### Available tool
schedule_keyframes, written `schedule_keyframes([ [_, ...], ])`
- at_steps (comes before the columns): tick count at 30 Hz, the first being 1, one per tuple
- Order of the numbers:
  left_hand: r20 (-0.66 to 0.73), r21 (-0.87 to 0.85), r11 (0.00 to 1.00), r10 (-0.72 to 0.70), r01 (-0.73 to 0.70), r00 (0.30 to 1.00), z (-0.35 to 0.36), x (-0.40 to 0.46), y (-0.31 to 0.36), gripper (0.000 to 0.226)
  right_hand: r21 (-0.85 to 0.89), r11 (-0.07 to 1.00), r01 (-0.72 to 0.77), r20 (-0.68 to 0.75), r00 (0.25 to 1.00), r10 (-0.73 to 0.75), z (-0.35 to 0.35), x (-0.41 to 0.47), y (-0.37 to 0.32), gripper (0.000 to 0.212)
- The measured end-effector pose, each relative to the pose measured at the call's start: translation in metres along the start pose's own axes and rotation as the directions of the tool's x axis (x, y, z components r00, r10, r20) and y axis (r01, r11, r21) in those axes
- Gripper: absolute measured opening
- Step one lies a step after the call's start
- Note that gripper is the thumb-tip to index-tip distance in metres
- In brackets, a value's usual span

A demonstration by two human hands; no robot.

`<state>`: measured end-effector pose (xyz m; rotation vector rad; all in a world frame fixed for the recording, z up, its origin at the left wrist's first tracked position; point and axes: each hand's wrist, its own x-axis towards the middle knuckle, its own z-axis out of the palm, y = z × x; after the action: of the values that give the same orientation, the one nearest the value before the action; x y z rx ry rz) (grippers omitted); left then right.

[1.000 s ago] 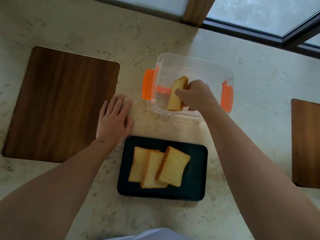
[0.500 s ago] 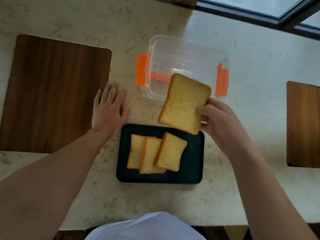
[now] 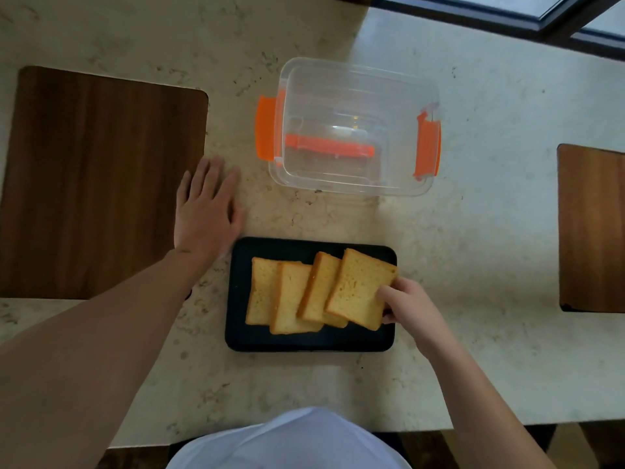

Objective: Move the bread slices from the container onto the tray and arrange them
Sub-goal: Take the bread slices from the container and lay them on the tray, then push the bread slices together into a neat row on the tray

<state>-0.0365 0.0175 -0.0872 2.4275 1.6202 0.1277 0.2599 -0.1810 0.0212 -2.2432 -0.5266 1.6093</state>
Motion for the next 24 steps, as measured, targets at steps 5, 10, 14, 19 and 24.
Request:
schedule_keyframes([
  [5,0.010,0.005,1.000,0.009,-0.009,1.000,0.001,0.000,-0.001,0.059,-0.456,0.888,0.051,-0.172,0.974,-0.145,0.000,-0.001,-0.008,0.025],
  [10,0.012,-0.005,1.000,0.017,-0.016,1.000,0.003,0.001,-0.004,0.058,-0.540,0.838,0.073,-0.216,0.951,-0.223,-0.002,-0.010,-0.010,0.030],
  [14,0.046,-0.015,0.999,0.032,-0.031,0.998,-0.005,-0.001,0.000,0.058,-0.525,0.833,0.176,-0.154,0.942,-0.296,0.005,-0.025,-0.016,0.031],
  [19,0.163,-0.186,0.980,-0.037,0.068,0.986,-0.038,-0.003,0.015,0.055,-0.478,0.815,0.327,-0.039,0.919,-0.392,0.020,-0.047,-0.022,0.025],
  [24,0.211,-0.547,0.799,-0.156,0.249,0.965,-0.075,-0.064,0.043,0.033,-0.448,0.787,0.424,0.023,0.885,-0.465,0.034,-0.061,-0.014,0.019],
])
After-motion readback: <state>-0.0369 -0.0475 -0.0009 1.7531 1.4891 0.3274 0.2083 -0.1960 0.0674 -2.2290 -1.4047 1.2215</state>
